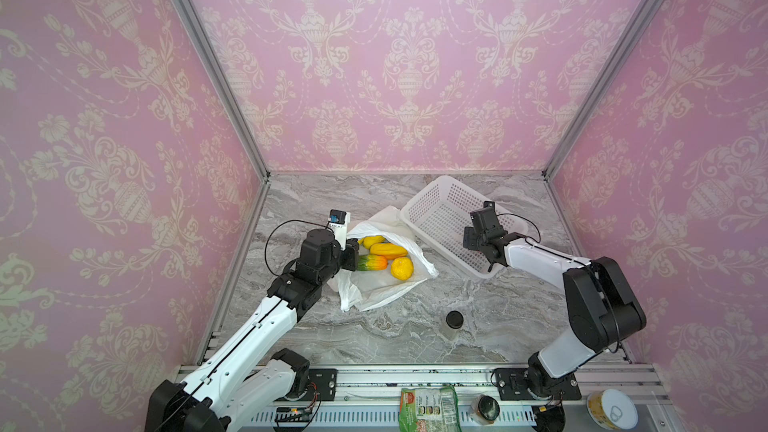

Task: Untie the knot of the plastic bag and take out the fruit
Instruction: 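Release the pink peach into the basket with the right gripper, then reach the right gripper back into the bag toward the yellow fruit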

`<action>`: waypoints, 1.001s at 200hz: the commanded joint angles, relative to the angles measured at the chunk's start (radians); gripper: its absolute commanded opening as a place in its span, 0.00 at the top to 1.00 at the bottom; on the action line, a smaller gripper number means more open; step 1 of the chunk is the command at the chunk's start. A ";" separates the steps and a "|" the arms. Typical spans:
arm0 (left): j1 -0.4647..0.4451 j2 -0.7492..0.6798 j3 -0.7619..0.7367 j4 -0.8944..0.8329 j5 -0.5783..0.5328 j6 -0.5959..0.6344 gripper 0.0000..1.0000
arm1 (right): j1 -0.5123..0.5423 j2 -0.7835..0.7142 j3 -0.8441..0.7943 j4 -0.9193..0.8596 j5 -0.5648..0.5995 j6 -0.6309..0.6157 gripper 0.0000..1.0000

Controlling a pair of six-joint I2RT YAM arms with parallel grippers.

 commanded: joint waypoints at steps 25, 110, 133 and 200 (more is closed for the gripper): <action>-0.004 -0.015 -0.010 -0.004 -0.033 -0.015 0.98 | 0.072 -0.339 -0.121 0.031 0.021 -0.009 0.20; -0.004 -0.019 -0.016 0.008 -0.032 -0.015 0.98 | 0.645 -0.792 -0.130 0.084 0.061 -0.317 0.35; -0.004 -0.008 -0.016 0.006 -0.036 -0.015 0.99 | 0.803 -0.741 -0.105 0.127 0.012 -0.414 0.35; -0.004 -0.006 -0.019 0.011 -0.029 -0.017 0.99 | 0.932 -0.302 0.025 0.204 -0.065 -0.480 0.44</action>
